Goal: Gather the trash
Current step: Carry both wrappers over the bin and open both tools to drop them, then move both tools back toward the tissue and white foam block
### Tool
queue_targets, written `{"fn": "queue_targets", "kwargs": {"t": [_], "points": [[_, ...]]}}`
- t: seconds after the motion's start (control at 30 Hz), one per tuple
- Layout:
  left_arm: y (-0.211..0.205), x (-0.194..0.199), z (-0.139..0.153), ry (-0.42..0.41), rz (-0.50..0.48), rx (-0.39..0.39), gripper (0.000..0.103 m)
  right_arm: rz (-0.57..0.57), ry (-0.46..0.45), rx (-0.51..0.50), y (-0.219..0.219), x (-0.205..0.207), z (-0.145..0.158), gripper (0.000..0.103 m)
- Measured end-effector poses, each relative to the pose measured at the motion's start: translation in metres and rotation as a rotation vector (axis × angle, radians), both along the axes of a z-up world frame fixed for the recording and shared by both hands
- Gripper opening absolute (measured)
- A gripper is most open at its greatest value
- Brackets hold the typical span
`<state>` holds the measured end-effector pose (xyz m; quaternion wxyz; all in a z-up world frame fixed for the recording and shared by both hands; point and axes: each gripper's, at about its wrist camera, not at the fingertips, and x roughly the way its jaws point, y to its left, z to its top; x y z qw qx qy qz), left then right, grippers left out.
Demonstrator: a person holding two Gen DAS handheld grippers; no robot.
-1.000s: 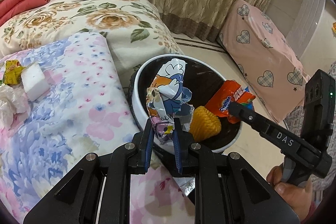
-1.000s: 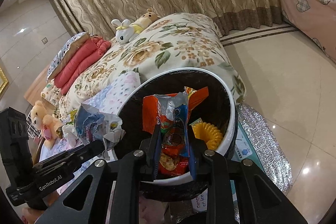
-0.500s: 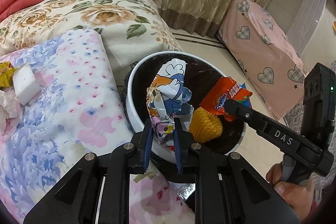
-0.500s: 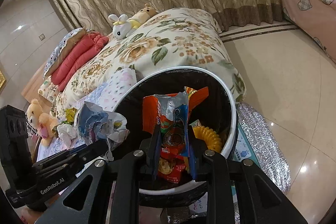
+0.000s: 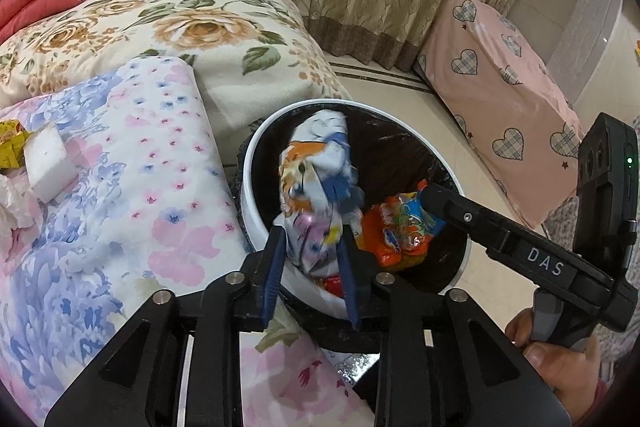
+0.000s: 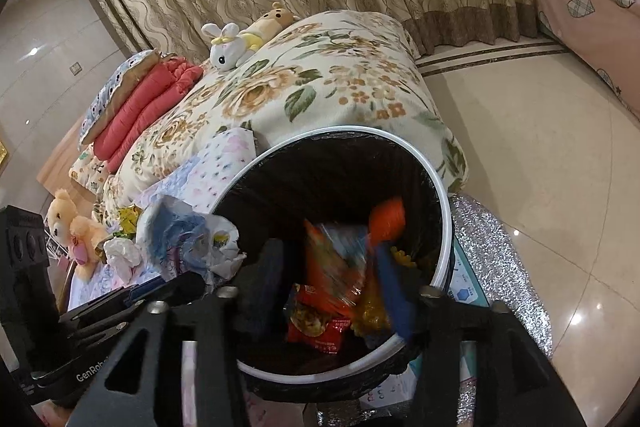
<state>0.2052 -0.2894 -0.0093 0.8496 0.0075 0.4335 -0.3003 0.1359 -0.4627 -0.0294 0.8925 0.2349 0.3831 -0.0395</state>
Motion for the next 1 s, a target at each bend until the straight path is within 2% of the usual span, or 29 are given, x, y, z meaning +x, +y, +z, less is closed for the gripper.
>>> {"fn": "queue_targets", "kwargs": {"t": [0.07,0.33,0.43,0.5,0.6,1.0], "points": [[0.003,-0.001,0.001,-0.003,0.006,-0.005,0.035,-0.003,-0.006,0.002,0.000,-0.001,0.001,0.056],[0.027,-0.009,0.003,-0.005,0.051,-0.033,0.042,-0.017,-0.034,0.010,0.005,-0.009,0.010,0.061],[0.043,-0.012,0.003,-0.010,0.082,-0.042,0.045,-0.017,-0.046,-0.008,0.013,-0.012,0.013,0.077],[0.052,-0.015,0.003,-0.015,0.099,-0.045,0.046,-0.011,-0.059,-0.033,0.022,-0.015,0.016,0.079],[0.072,-0.019,0.002,-0.025,0.131,-0.041,0.048,0.005,-0.072,-0.015,0.032,-0.017,0.017,0.085],[0.155,-0.027,-0.007,-0.021,0.285,-0.053,0.051,0.118,-0.086,0.001,0.091,-0.013,0.016,0.088]]}}
